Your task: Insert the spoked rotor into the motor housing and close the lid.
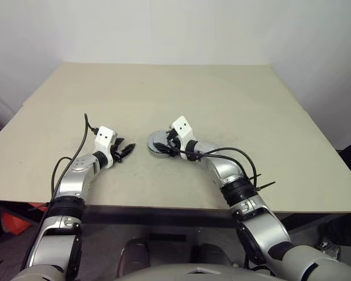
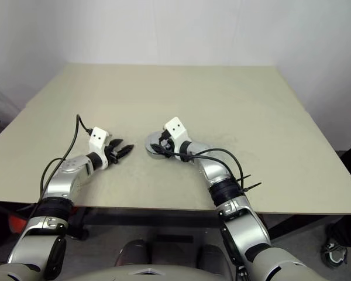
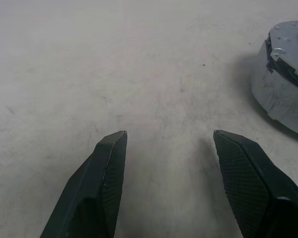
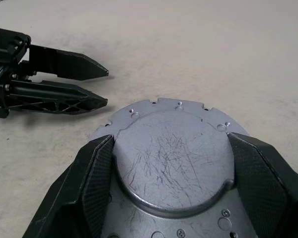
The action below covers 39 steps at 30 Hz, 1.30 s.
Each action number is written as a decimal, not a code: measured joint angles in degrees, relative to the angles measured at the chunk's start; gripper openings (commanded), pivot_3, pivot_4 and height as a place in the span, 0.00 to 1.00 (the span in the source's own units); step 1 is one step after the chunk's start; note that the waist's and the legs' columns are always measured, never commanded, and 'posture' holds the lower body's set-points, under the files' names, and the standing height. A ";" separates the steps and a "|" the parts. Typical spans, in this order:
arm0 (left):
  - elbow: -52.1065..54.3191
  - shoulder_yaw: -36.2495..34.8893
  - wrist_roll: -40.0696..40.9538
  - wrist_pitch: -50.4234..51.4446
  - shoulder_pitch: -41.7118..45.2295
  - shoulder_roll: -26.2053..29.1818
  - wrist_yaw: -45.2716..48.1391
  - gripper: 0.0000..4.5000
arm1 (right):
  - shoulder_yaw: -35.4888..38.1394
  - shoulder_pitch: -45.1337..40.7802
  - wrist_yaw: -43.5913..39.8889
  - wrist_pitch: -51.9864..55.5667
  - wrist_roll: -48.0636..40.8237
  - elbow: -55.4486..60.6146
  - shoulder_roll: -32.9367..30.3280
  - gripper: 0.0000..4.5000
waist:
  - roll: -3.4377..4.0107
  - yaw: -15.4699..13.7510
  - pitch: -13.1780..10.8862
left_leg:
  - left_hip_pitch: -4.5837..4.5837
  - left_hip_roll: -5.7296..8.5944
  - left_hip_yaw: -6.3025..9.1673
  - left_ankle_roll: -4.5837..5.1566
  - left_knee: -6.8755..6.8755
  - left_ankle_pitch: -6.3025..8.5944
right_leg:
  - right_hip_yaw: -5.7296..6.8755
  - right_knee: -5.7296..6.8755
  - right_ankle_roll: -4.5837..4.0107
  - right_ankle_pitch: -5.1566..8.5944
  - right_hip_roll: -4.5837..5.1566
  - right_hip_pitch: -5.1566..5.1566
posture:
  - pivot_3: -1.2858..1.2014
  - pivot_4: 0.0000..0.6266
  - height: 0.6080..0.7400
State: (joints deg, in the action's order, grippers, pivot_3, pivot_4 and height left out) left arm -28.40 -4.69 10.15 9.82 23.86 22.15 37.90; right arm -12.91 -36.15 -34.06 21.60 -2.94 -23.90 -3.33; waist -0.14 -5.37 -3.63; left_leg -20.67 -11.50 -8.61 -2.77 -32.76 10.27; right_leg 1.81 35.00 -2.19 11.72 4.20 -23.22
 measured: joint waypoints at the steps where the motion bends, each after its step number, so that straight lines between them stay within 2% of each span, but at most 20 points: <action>1: 0.00 0.00 0.00 0.00 0.00 0.00 0.00 0.65 | -0.06 -0.01 -0.03 -0.01 0.04 0.00 -0.01 0.70 | 0.00 0.00 0.00 | 0.00 0.00 0.00 0.00 0.00 0.00 | 0.00 0.00 0.00 0.00 0.00 0.00 | 0.52 0.00 1.00; 13: 0.00 0.00 0.00 0.00 -0.02 0.00 -0.04 0.65 | -2.88 -0.01 -1.28 -2.31 2.49 0.17 -1.34 0.70 | 0.00 0.03 0.00 | 0.02 0.00 0.00 0.00 0.00 0.00 | 0.00 0.01 0.00 0.00 0.00 0.00 | 0.52 0.00 1.00; 39: 1.74 -0.14 1.21 2.05 -1.22 -1.37 -0.42 0.65 | -4.01 -0.83 -0.12 -2.88 3.32 -1.14 -1.78 0.70 | 0.00 -0.02 0.00 | 0.11 0.02 -0.02 0.02 0.00 0.02 | -0.01 0.00 0.00 0.00 0.01 0.10 | 0.52 0.00 1.00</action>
State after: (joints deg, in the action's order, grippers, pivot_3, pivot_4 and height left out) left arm -26.65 -4.83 11.37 11.86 22.64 20.78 37.48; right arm -16.91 -36.98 -34.18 18.71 0.38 -25.04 -5.11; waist -0.14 -5.39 -3.63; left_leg -20.56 -11.48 -8.63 -2.75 -32.76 10.29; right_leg 1.80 35.00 -2.19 11.72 4.21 -23.12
